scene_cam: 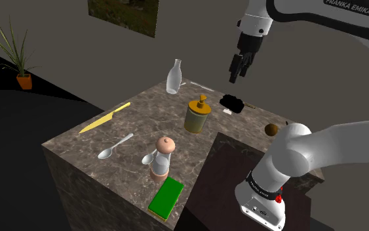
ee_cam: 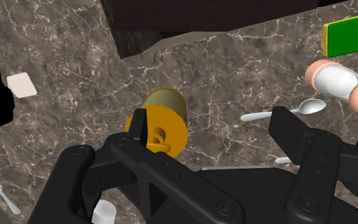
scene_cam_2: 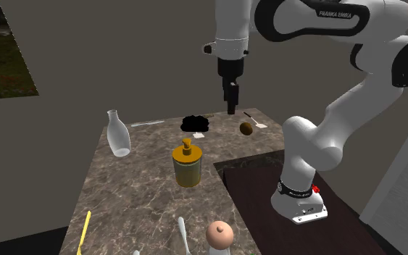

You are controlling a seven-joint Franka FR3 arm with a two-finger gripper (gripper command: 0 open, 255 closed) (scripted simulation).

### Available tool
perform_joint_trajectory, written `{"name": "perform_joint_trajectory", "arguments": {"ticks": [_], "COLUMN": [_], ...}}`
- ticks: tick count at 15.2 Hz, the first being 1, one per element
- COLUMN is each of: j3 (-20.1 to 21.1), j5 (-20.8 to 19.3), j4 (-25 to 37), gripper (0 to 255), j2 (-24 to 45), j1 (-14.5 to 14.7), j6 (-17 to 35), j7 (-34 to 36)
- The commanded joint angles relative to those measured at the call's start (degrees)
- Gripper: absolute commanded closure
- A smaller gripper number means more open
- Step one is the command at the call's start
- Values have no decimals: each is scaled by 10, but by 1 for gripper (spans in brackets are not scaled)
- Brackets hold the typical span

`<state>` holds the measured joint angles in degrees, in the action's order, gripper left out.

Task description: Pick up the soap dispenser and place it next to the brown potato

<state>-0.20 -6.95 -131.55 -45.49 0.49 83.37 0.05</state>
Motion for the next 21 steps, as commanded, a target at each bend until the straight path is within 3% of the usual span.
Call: {"name": "perform_joint_trajectory", "arguments": {"ticks": [1,10,19,21], "j3": [0,-24,-47,-49], "j5": [0,-28,-53,-54], "j4": [0,-44,-22,-27], "gripper": [0,0,0,0], "j2": [0,125,296,301], "j1": [0,-17,-35,-36], "j6": [0,167,315,325], "j7": [0,11,24,24]}}
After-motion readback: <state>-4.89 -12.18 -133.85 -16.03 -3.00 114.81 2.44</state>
